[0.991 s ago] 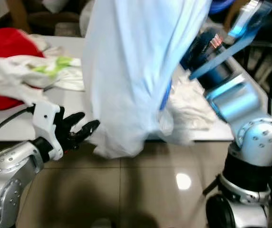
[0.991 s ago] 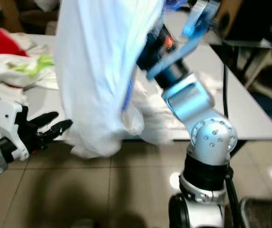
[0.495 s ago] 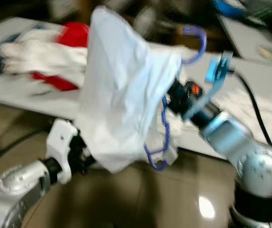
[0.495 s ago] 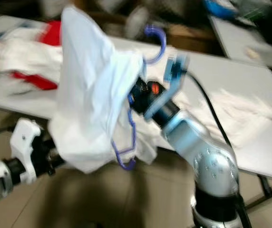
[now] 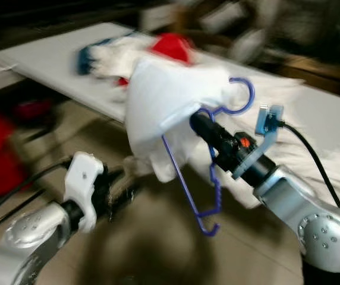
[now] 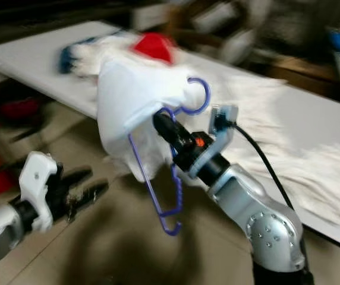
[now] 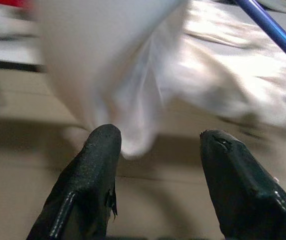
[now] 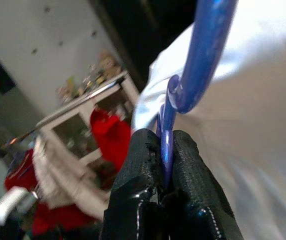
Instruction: Hang hanger
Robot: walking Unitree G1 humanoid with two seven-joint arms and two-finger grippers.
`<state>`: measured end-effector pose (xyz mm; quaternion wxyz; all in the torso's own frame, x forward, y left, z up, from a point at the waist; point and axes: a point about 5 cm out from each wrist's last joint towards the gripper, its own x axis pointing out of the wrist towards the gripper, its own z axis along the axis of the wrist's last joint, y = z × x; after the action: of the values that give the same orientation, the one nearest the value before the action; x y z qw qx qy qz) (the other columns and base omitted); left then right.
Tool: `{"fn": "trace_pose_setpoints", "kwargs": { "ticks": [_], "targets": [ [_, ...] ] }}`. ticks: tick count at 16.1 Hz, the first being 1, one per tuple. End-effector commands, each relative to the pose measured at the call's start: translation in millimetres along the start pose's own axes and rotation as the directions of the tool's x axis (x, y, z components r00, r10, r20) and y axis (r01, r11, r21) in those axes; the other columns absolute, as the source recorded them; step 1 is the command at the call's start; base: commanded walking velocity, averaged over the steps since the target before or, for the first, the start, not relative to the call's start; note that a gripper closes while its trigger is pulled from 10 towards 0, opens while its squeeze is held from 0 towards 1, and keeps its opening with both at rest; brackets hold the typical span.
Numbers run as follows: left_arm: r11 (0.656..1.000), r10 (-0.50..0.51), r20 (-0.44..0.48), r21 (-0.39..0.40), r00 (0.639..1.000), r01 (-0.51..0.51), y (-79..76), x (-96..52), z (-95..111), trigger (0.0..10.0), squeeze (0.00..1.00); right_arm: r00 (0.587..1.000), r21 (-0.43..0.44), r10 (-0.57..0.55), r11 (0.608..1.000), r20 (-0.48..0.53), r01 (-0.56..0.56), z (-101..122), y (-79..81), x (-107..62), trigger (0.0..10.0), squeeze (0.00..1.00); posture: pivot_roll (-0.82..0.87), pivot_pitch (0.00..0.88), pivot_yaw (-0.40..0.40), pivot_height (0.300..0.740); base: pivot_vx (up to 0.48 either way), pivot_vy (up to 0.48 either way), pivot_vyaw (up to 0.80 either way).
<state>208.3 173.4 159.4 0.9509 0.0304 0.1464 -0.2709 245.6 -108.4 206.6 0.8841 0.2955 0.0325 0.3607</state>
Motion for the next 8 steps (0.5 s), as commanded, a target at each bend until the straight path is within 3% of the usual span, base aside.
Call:
{"fn": "trace_pose_setpoints", "kwargs": {
  "ticks": [1, 2, 3, 4, 6, 8],
  "targets": [
    [0.992, 0.128, 0.058, 0.009, 0.990, -0.128, 14.3, 1.5, 5.9, 10.0, 0.00, 1.000, -0.023, 0.007, 1.000, 0.030, -0.006, 3.0, -0.6, -1.4, 10.0, 0.00, -0.01, 0.003, -0.078, 0.740, 0.000, 0.000, 0.80],
    [0.981, 0.194, 0.099, -0.009, 0.976, -0.194, 19.4, 4.6, 8.5, 10.0, 0.03, 0.999, -0.017, 0.006, 1.000, 0.037, -0.005, 1.4, -3.4, -2.8, 10.0, 0.00, -0.01, 0.006, -0.079, 0.740, 0.000, 0.000, 0.80],
    [0.976, 0.219, 0.119, -0.012, 0.968, -0.219, 19.7, 5.5, 9.0, 10.0, 0.31, 0.999, -0.022, 0.005, 1.000, 0.036, -0.004, -0.9, -5.2, -3.1, 10.0, 0.00, 0.00, 0.007, -0.079, 0.740, 0.000, 0.000, 0.80],
    [0.958, 0.283, 0.163, -0.002, 0.945, -0.286, 17.6, 6.7, 8.9, 10.0, 0.51, 0.999, -0.024, -0.001, 1.000, 0.050, 0.002, -2.2, -10.9, -5.0, 10.0, 0.00, 0.00, 0.014, -0.078, 0.740, 0.000, 0.000, 0.80],
    [0.942, 0.331, 0.163, 0.004, 0.929, -0.336, 21.0, 5.2, 3.8, 10.0, 0.45, 0.999, -0.020, -0.008, 1.000, 0.053, 0.009, -3.1, -17.2, -5.8, 10.0, 0.00, 0.00, 0.025, -0.077, 0.740, 0.000, 0.000, 0.80],
    [0.961, 0.270, 0.166, 0.019, 0.948, -0.277, 24.3, 4.5, 5.3, 10.0, 0.22, 0.999, -0.037, -0.009, 0.999, 0.053, 0.011, -4.5, -22.1, -2.3, 10.0, 0.00, 0.01, 0.031, -0.076, 0.740, 0.000, 0.000, 0.80]
  ]
}}
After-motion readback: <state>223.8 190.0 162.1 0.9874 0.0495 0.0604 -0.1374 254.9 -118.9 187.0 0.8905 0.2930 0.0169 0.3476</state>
